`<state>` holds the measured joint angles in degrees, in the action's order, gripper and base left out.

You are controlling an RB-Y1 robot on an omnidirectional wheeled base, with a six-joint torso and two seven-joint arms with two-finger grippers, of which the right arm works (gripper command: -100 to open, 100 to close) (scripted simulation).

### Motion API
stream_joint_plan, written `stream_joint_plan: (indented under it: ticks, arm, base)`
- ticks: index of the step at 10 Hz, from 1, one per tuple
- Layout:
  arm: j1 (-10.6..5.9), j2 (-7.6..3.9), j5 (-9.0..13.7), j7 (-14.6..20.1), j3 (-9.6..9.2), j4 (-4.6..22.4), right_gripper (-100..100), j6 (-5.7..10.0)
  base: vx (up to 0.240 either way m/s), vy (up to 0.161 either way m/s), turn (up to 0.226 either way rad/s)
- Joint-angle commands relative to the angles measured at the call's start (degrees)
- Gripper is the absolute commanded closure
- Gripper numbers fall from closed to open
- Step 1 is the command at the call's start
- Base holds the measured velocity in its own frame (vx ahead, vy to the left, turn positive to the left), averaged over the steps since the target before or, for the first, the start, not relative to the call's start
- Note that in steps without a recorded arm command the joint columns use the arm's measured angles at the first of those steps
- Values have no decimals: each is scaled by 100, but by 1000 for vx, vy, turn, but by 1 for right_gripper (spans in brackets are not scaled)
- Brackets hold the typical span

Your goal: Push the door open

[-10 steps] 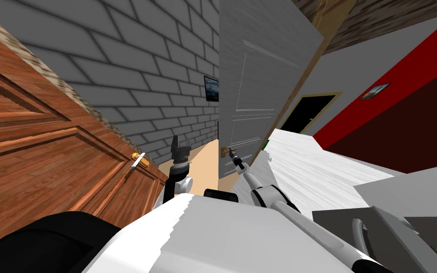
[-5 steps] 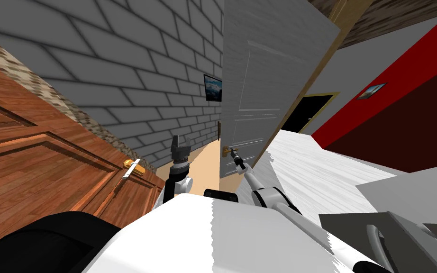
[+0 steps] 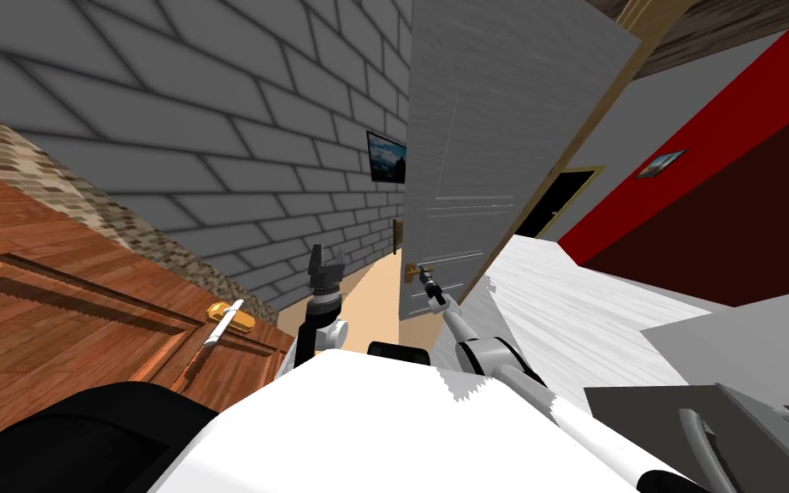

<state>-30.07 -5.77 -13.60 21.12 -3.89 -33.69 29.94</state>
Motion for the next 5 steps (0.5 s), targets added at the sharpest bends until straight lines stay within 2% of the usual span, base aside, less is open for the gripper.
stream_joint_plan:
  ticks: [1,5]
  arm:
    - [0,-30,30,-33,58,-29,100,-14]
    - [20,-75,103,-124,204,-28,100,-30]
  base:
    - [138,92,-53]
    - [141,104,-34]
